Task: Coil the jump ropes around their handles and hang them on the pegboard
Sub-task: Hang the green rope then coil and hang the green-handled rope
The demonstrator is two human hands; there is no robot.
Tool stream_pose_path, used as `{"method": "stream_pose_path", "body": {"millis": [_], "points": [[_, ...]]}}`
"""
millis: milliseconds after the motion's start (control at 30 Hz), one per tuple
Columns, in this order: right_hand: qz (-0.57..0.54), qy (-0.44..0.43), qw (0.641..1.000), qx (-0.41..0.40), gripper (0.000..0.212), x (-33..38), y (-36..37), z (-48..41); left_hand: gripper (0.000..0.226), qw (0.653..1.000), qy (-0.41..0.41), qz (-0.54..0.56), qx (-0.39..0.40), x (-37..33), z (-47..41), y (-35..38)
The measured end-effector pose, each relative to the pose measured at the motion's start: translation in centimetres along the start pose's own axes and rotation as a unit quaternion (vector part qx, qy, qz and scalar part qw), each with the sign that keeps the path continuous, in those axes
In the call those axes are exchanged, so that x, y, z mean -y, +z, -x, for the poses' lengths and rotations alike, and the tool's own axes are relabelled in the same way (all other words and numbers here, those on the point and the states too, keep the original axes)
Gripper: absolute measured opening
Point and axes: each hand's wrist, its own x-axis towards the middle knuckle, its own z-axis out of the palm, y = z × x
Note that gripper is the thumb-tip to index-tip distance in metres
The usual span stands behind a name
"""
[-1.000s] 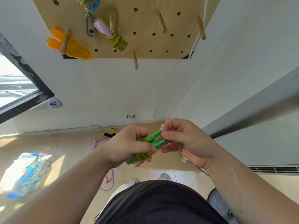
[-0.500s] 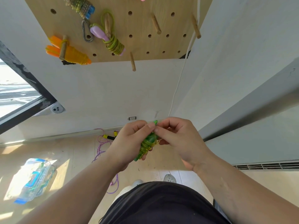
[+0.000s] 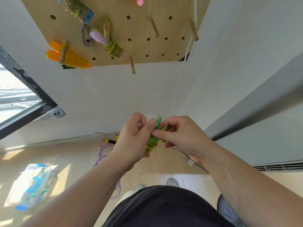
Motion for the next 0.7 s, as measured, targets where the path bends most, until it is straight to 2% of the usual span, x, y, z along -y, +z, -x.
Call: {"method": "stream_pose_path", "body": {"millis": [133,233,400,467,600,700], "points": [[0.04,-0.005,0.999,0.019,0.019,0.5,0.1,0.4,0.03,1.0,0.005,0.004,0.007,-0.2,-0.1,0.0],[0.05,-0.016,0.999,0.015,0.02,0.9,0.2,0.4,0.036,0.999,-0.015,0.036,0.014,-0.4,-0.3,0.0],[0.043,-0.02,0.998,-0.03,0.032,0.9,0.4,0.1,0.03,0.985,-0.08,0.143,0.049,-1.0,-0.4,0.5],[0.009,-0.025,0.998,-0.052,0.037,0.7,0.5,0.0,0.039,0.981,-0.078,0.163,0.07,-1.1,-0.3,0.4],[-0.063,-0.004,0.997,-0.045,0.04,0.6,0.6,0.1,0.06,0.979,-0.072,0.111,0.152,-1.1,-0.3,-0.6],[-0.083,0.012,0.996,-0.036,0.061,0.5,0.8,-0.1,0.061,0.984,-0.068,0.056,0.158,-1.0,-0.2,-0.7]]}}
